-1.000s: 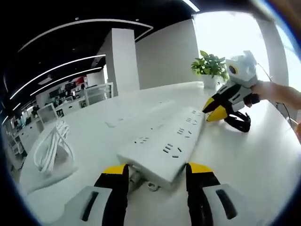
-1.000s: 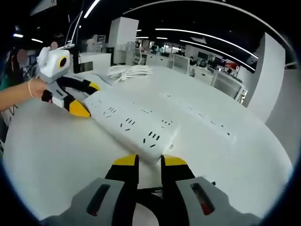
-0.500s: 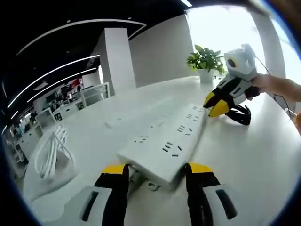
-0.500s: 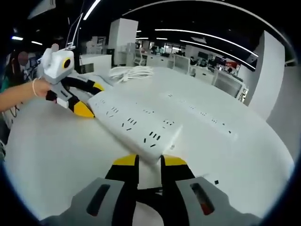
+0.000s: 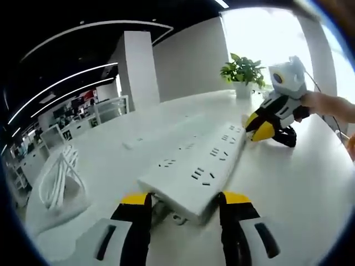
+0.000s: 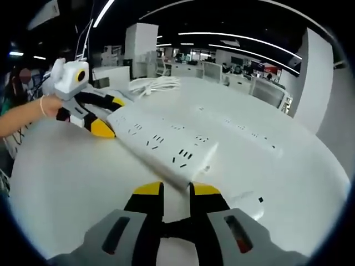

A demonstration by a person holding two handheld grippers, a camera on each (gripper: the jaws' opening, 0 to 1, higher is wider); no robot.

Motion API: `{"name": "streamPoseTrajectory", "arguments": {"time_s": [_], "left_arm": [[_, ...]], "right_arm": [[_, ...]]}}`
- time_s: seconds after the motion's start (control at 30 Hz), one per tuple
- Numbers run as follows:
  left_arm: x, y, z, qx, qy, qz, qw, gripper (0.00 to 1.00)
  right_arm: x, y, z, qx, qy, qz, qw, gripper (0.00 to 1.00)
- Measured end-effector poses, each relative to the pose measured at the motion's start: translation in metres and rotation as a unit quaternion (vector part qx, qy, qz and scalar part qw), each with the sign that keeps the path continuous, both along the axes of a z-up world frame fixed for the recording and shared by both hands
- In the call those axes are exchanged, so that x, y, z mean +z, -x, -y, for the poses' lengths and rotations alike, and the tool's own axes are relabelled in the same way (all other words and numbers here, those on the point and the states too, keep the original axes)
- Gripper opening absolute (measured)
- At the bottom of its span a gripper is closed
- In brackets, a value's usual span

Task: Straighten the power strip on the desk, plug the charger into it

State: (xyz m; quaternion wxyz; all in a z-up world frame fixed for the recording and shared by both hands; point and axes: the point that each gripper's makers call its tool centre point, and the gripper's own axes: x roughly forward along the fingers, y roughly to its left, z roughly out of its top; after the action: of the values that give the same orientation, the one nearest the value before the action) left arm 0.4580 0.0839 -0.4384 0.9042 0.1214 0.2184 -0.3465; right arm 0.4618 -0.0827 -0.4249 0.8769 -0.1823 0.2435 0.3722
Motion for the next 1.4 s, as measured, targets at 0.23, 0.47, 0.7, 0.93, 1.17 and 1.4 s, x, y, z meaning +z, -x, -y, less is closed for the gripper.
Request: {"name": "streamPoseTrajectory", "arguments": {"time_s": [0.23,0.47,0.7,0.93,1.17,1.4], "left_arm": [[0.001,0.000,-0.001,0.003,0.007,0.003,1.0000,0.50],[0.004,-0.001,-0.001,0.009,0.014,-0.007,0.9998,0.50],[0.004,0.000,-0.001,0.003,0.014,-0.011,0.9998,0.50],[0.004,0.001,-0.002,-0.009,0.012,-0.006,0.9999,0.50],[0.004,0.000,-0.001,-0.017,0.009,-0.004,0.9998,0.50],[0.004,-0.001,-0.001,-0.024,0.005,-0.003,0.9997,0.50]], "right_arm": [[0.000,-0.004,0.003,0.001,-0.030,-0.013,0.9995,0.16],[-0.001,-0.008,-0.002,-0.001,-0.027,0.000,0.9996,0.18],[0.000,-0.007,-0.003,-0.001,0.007,0.019,0.9998,0.17],[0.000,-0.003,-0.002,-0.002,0.017,0.023,0.9996,0.17],[0.000,0.001,-0.002,-0.006,0.013,0.022,0.9997,0.17],[0.000,0.008,-0.002,-0.007,0.007,0.021,0.9997,0.17]]}}
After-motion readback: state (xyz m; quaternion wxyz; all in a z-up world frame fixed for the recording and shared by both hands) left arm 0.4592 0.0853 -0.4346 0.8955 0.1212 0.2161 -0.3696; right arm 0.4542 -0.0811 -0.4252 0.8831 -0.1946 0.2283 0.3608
